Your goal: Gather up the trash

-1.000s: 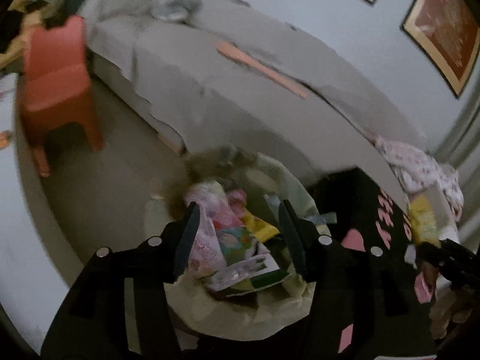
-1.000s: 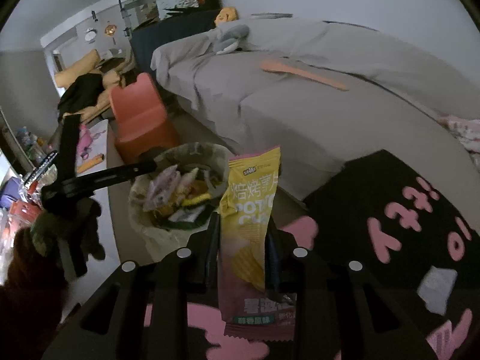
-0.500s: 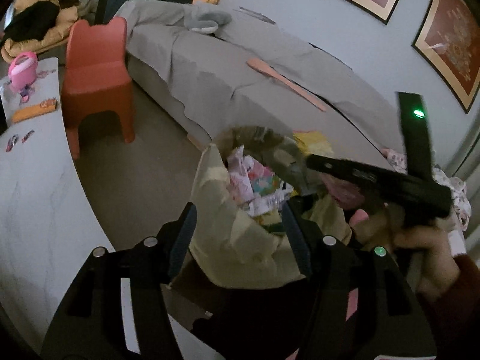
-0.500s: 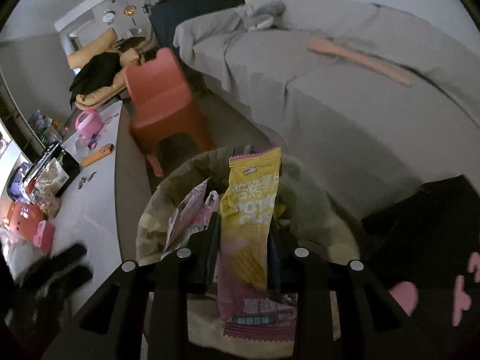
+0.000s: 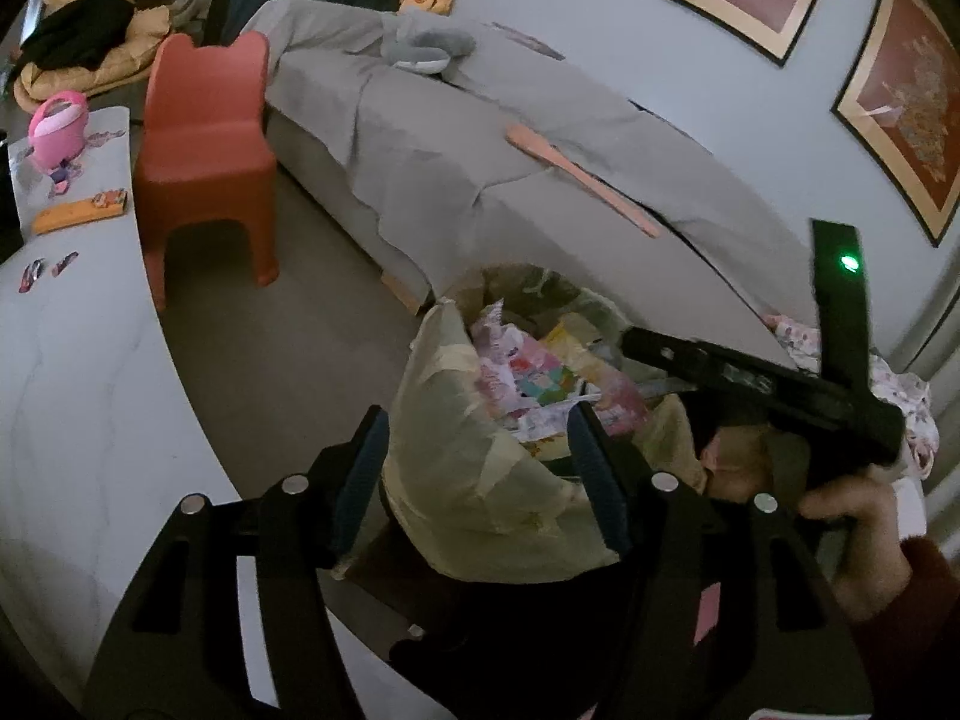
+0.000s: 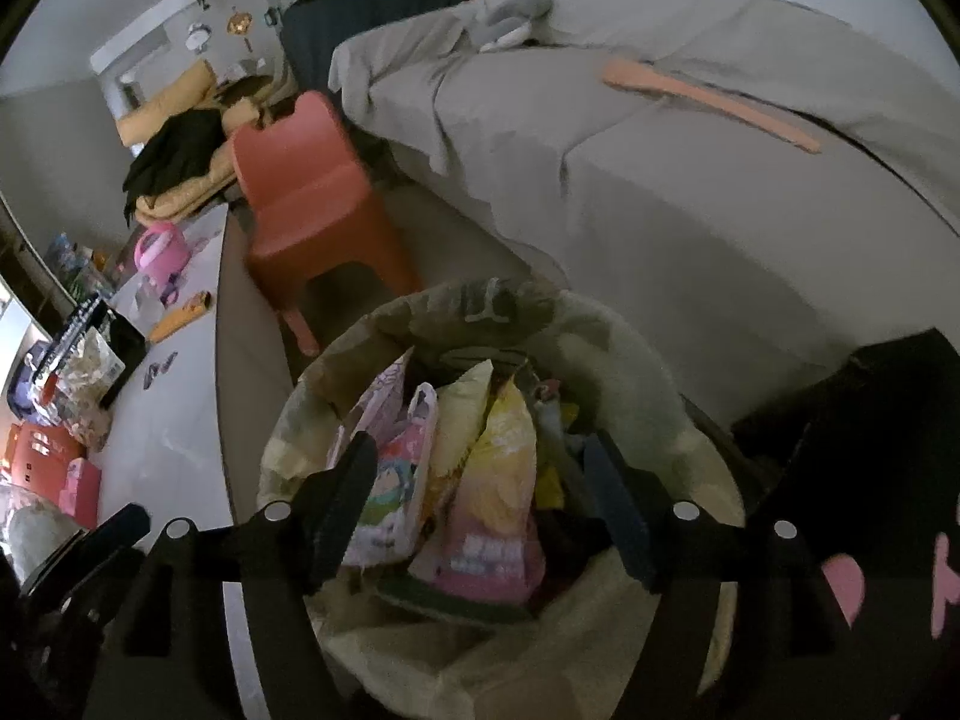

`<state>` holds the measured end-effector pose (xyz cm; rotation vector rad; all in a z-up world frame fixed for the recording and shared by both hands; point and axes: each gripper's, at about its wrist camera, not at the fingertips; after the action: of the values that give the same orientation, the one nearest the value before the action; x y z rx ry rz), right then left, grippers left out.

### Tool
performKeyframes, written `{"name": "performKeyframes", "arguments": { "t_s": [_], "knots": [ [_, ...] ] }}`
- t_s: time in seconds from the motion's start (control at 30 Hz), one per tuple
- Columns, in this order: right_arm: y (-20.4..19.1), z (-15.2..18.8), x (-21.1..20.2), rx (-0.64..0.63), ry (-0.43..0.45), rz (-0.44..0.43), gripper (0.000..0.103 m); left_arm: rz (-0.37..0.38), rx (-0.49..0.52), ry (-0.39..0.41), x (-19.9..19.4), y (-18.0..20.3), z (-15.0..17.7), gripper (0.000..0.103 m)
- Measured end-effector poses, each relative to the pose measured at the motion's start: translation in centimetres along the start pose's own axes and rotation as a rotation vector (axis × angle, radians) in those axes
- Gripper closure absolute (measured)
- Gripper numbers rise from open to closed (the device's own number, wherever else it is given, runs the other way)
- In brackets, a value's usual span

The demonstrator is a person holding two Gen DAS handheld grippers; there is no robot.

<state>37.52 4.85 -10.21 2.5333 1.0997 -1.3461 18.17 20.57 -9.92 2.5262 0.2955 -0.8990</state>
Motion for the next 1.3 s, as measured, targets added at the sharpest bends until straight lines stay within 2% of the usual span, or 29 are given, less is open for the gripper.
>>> {"name": "performKeyframes", "arguments": {
  "t_s": [0.23,0.27,0.33,0.47,0.6,0.73,0.83,0.93,1.07,1.2,1.3],
  "knots": [
    [-0.5,5.4,-10.7,0.008,0.113,0.072,0.033,0.057,0.096,0.052,-4.2,3.0,0.8,0.035],
    [-0.3,6.4,-12.3,0.02,0.131,0.086,0.033,0.071,0.127,0.059,-5.3,3.8,1.3,0.025],
    [-0.1,9.1,-15.9,0.046,0.169,0.104,0.033,0.1,0.174,0.062,-6.7,5.1,2.1,0.013],
    [-0.5,15.1,-22.5,0.085,0.246,0.18,0.033,0.131,0.293,0.066,-10.1,8.2,4.6,0.009],
    [-1.2,20.3,-26.1,0.117,0.265,0.231,0.033,0.113,0.372,0.085,-12.4,10.6,6.9,0.009],
    [-2.9,24.4,-28.7,0.097,0.291,0.286,0.033,0.121,0.425,0.111,-14.9,12.0,9.2,0.009],
    [-3.7,27.1,-30.3,0.12,0.3,0.297,0.033,0.093,0.461,0.132,-16.5,12.6,10.6,0.009],
    [-3.9,28.8,-32.1,0.174,0.356,0.299,0.033,0.048,0.481,0.138,-17.4,12.9,11.8,0.009],
    [-4.7,29.5,-33.6,0.168,0.423,0.333,0.033,0.044,0.481,0.13,-18.2,12.6,12.6,0.009],
    [-5.4,29.6,-33.7,0.147,0.422,0.336,0.033,-0.014,0.472,0.183,-19.6,12.5,12.4,0.009],
    [-6.2,29.6,-33.4,0.116,0.418,0.337,0.033,-0.026,0.464,0.211,-20.5,12.3,12.4,0.009]
  ]
}}
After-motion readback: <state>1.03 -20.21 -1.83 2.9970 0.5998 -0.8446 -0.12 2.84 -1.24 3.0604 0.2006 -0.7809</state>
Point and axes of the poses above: each gripper's, at about its wrist camera, not at the fingertips, and x roughly the way its jaws point, y to its right, z to its underside, and after that the axes turned 4 degrees about -z, right-handed
